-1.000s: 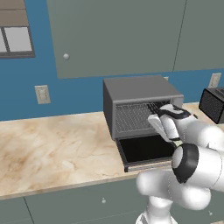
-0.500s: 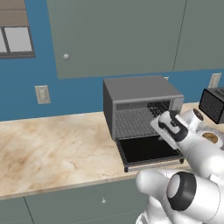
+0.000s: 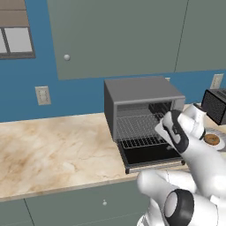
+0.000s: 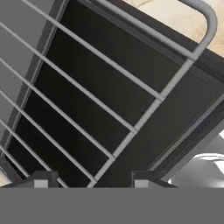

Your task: Pick up the bagel from the plate, place it on the toaster oven rack, close the door, and set the timer.

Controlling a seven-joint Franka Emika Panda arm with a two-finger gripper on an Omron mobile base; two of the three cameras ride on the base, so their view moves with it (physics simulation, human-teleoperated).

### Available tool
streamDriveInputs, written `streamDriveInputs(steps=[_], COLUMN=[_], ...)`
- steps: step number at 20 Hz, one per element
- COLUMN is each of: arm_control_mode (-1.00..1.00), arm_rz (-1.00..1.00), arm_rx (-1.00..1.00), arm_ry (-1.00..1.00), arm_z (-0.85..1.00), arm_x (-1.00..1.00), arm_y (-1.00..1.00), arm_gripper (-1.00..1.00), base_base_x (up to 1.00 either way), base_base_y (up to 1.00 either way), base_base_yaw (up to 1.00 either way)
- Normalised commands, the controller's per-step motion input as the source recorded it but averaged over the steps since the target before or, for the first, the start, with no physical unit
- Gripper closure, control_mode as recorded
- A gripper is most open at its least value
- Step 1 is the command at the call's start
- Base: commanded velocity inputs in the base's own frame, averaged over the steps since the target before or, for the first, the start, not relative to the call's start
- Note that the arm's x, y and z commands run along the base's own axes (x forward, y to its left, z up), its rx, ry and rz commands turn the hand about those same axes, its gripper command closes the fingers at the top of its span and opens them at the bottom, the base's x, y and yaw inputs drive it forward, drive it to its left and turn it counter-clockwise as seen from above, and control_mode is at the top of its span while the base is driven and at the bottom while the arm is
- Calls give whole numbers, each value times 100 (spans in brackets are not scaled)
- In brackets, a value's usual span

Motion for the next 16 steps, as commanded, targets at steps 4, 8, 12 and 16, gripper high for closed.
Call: streamDriveInputs(steps=[4,8,12,16], arm_control_mode=[-100,-100,-100,-100], arm_rz=[-1,0,8,15], arm_rx=[0,0,0,-2], arm_ry=[1,-1,0,0], arm_z=[47,96,100,88], arm_x=[-56,-51,-43,-42], arm_y=[-12,-29,-38,-53], arm_gripper=[-100,-100,-100,-100], base_base_x=[0,0,0,0], base_base_y=[0,0,0,0], base_base_yaw=[0,0,0,0])
